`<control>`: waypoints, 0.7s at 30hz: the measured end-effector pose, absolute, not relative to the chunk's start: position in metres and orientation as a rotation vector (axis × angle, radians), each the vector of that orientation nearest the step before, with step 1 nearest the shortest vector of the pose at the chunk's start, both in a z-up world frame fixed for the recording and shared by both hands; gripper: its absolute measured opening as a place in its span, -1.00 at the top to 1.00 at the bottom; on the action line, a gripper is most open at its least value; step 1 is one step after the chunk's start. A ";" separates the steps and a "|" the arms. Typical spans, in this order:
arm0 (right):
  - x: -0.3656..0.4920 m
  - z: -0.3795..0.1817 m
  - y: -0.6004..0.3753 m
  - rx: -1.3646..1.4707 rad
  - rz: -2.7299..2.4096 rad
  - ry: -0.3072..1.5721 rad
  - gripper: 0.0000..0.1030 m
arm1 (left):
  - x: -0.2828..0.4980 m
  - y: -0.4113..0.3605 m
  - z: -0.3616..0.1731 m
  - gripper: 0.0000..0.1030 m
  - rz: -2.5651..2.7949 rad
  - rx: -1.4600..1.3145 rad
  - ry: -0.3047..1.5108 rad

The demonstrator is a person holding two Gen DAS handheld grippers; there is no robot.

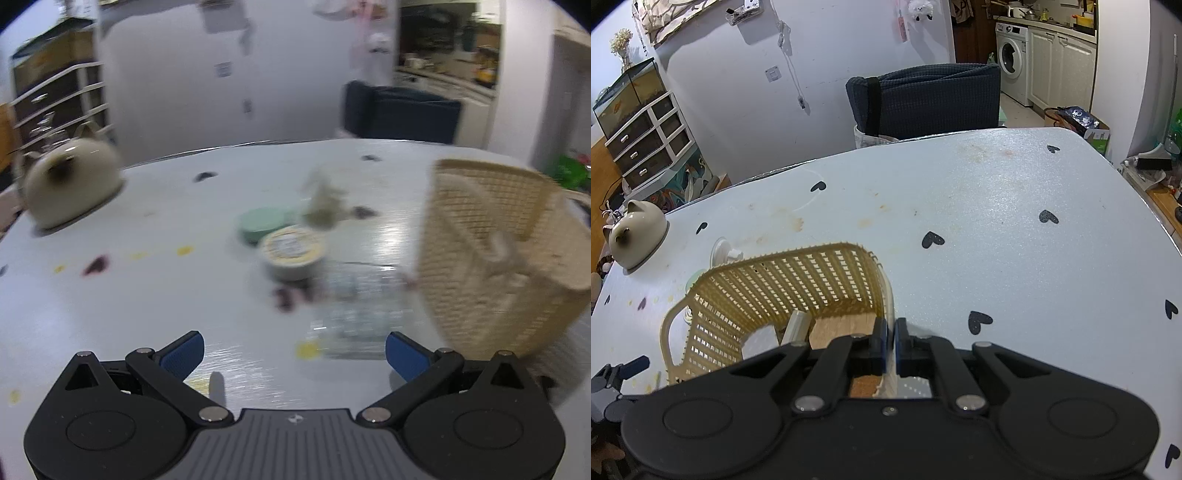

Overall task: Organize rigid objects
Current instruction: 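Grasp the clear plastic pill box with the left gripper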

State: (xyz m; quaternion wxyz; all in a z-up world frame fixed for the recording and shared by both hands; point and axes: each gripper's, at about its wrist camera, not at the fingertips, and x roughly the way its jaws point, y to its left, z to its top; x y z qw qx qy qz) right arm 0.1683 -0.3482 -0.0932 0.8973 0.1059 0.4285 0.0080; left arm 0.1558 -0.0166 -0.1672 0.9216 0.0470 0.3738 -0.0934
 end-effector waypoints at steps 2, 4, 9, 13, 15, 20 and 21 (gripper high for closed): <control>0.168 -0.093 -0.349 0.219 0.017 0.888 0.91 | 0.155 -0.027 -0.167 -0.99 -0.243 0.119 0.761; 0.169 -0.093 -0.349 0.219 0.017 0.888 0.91 | 0.155 -0.035 -0.168 -0.89 -0.288 0.139 0.757; 0.169 -0.093 -0.349 0.217 0.017 0.889 0.91 | 0.162 -0.047 -0.172 -0.84 -0.325 0.169 0.748; 0.169 -0.093 -0.349 0.217 0.017 0.889 0.91 | 0.168 -0.052 -0.174 -0.84 -0.321 0.168 0.742; 0.168 -0.093 -0.349 0.218 0.017 0.889 0.91 | 0.172 -0.053 -0.174 -0.75 -0.330 0.169 0.743; 0.169 -0.093 -0.349 0.216 0.017 0.889 0.91 | 0.173 -0.048 -0.177 -0.43 -0.340 0.154 0.772; 0.168 -0.093 -0.349 0.217 0.017 0.889 0.91 | 0.172 -0.046 -0.177 -0.43 -0.343 0.152 0.775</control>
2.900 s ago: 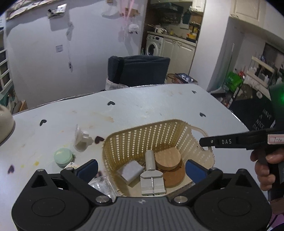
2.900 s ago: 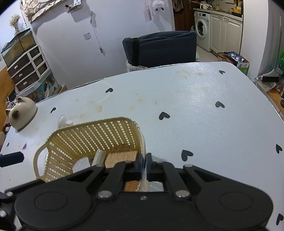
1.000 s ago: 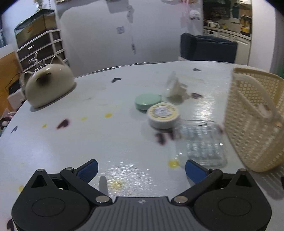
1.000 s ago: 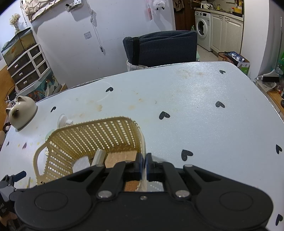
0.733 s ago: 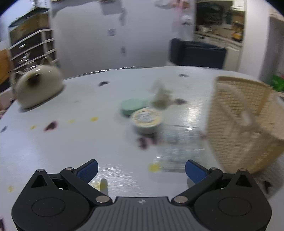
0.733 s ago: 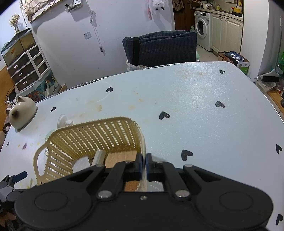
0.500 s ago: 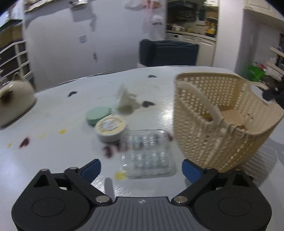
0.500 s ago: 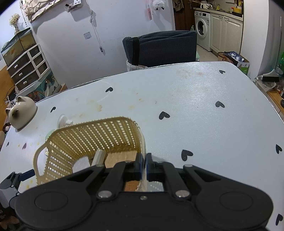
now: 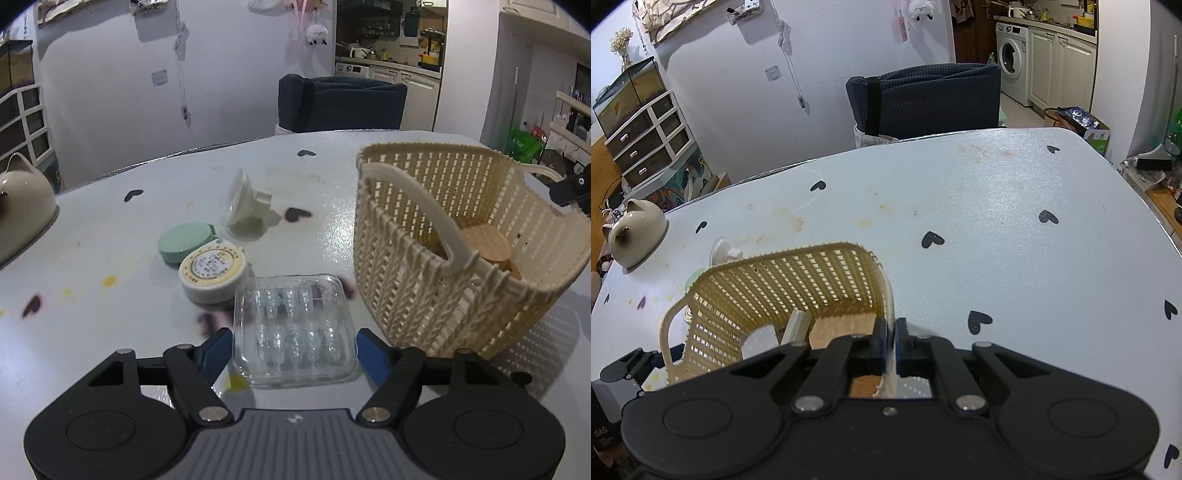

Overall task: Organize rigid objects
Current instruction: 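Grasp the clear plastic pill box with the left gripper, then carry the pill box over the basket and lower it in with the left gripper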

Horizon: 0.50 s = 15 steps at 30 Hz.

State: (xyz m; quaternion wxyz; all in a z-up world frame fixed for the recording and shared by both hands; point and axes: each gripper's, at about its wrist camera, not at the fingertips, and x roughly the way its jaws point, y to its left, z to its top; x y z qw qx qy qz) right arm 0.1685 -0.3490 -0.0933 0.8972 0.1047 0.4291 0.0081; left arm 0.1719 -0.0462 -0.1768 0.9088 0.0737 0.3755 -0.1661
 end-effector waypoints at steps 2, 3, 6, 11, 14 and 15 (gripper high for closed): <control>0.169 -0.093 -0.349 0.216 0.016 0.889 0.91 | 0.168 -0.042 -0.176 -0.43 -0.346 0.146 0.781; 0.169 -0.093 -0.349 0.216 0.016 0.889 0.91 | 0.166 -0.040 -0.176 -0.43 -0.345 0.139 0.784; 0.168 -0.093 -0.350 0.217 0.017 0.889 0.91 | 0.156 -0.032 -0.176 -0.42 -0.351 0.128 0.797; 0.169 -0.093 -0.349 0.213 0.017 0.889 0.91 | 0.136 -0.018 -0.176 -0.42 -0.377 0.128 0.835; 0.169 -0.093 -0.349 0.216 0.018 0.889 0.91 | 0.132 -0.016 -0.174 -0.42 -0.375 0.134 0.850; 0.169 -0.093 -0.349 0.216 0.017 0.888 0.91 | 0.132 -0.017 -0.174 -0.43 -0.368 0.133 0.851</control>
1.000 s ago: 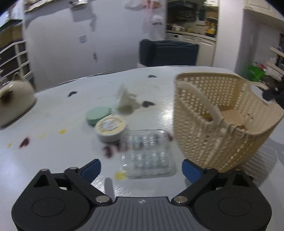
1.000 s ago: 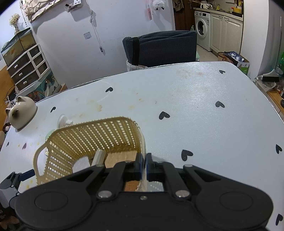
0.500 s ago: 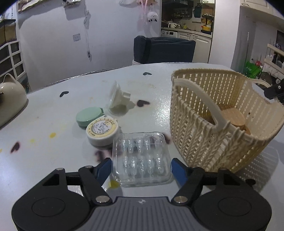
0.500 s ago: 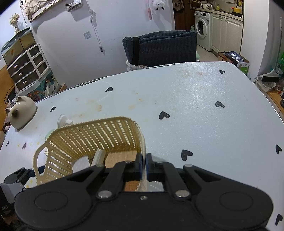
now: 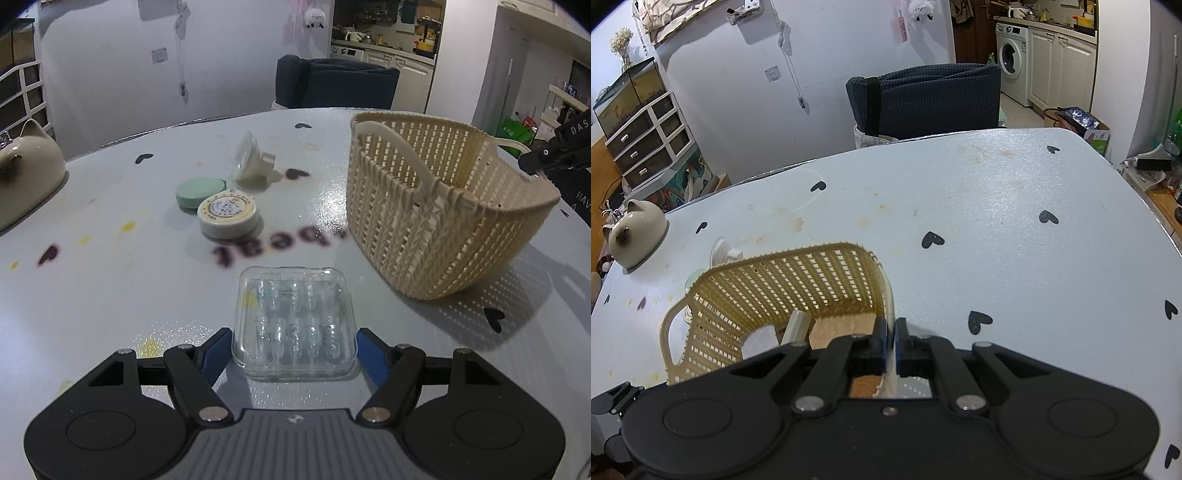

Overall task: Organize rigid objects
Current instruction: 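Carry the pill box over the basket and lower it in with the left gripper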

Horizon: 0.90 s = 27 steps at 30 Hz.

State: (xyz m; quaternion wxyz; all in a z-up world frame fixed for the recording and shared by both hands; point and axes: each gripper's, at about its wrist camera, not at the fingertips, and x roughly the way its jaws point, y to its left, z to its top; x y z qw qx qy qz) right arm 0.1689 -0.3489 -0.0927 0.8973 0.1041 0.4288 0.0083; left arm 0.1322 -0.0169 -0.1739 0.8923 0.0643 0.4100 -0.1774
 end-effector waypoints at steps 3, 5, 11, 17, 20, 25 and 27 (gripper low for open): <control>0.169 -0.093 -0.349 0.216 0.017 0.889 0.91 | 0.136 -0.023 -0.175 -0.53 -0.326 0.136 0.855; 0.169 -0.093 -0.349 0.216 0.018 0.889 0.91 | 0.140 -0.028 -0.175 -0.53 -0.319 0.134 0.851; 0.169 -0.093 -0.349 0.214 0.017 0.889 0.91 | 0.151 -0.039 -0.178 -0.54 -0.287 0.156 0.839; 0.169 -0.093 -0.349 0.214 0.017 0.889 0.91 | 0.152 -0.039 -0.177 -0.43 -0.283 0.149 0.840; 0.169 -0.093 -0.349 0.213 0.016 0.889 0.91 | 0.149 -0.037 -0.174 -0.43 -0.267 0.136 0.843; 0.169 -0.093 -0.349 0.215 0.018 0.889 0.91 | 0.146 -0.027 -0.154 -0.43 -0.209 0.053 0.815; 0.169 -0.092 -0.349 0.212 0.018 0.889 0.91 | 0.146 -0.025 -0.141 -0.43 -0.196 0.026 0.793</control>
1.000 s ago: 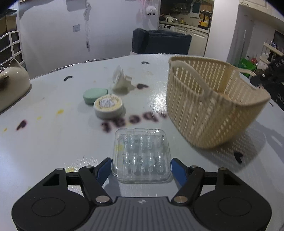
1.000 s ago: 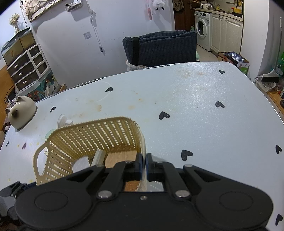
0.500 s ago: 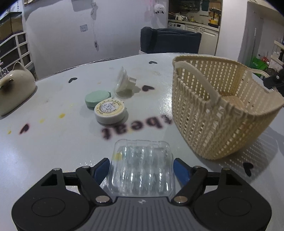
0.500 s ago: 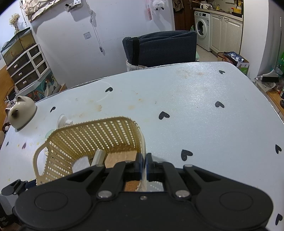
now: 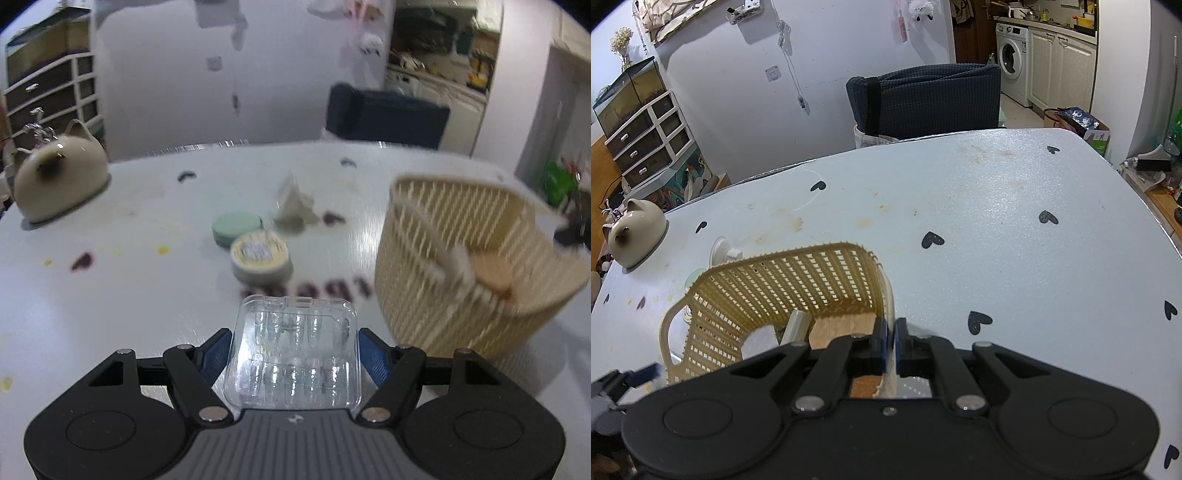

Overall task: Organize rigid objects
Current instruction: 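Carry the pill box over the basket and lower it in with the left gripper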

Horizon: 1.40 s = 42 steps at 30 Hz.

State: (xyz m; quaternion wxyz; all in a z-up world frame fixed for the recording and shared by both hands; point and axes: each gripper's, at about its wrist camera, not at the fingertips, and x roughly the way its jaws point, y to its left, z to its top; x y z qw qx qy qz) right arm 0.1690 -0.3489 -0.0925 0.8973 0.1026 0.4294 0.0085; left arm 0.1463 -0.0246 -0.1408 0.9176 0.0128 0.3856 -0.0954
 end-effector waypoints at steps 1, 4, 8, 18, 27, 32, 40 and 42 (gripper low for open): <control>0.169 -0.092 -0.349 0.212 0.018 0.890 0.91 | 0.146 -0.025 -0.134 -0.43 -0.193 0.013 0.780; 0.169 -0.092 -0.349 0.214 0.019 0.890 0.91 | 0.147 -0.027 -0.110 -0.43 -0.199 -0.034 0.739; 0.169 -0.092 -0.349 0.215 0.019 0.890 0.91 | 0.147 -0.041 -0.080 -0.43 -0.234 -0.079 0.689; 0.172 -0.088 -0.351 0.220 0.038 0.891 0.78 | 0.159 -0.100 -0.058 -0.43 -0.405 -0.111 0.683; 0.183 -0.077 -0.360 0.241 0.065 0.866 0.94 | 0.166 -0.139 -0.079 -0.43 -0.469 -0.121 0.758; 0.182 -0.077 -0.361 0.246 0.066 0.870 0.95 | 0.176 -0.147 -0.093 -0.43 -0.450 -0.171 0.813; 0.184 -0.077 -0.366 0.285 0.064 0.882 0.94 | 0.185 -0.161 -0.110 -0.43 -0.424 -0.248 0.860; 0.184 -0.077 -0.366 0.292 0.064 0.883 0.94 | 0.187 -0.165 -0.113 -0.43 -0.415 -0.248 0.876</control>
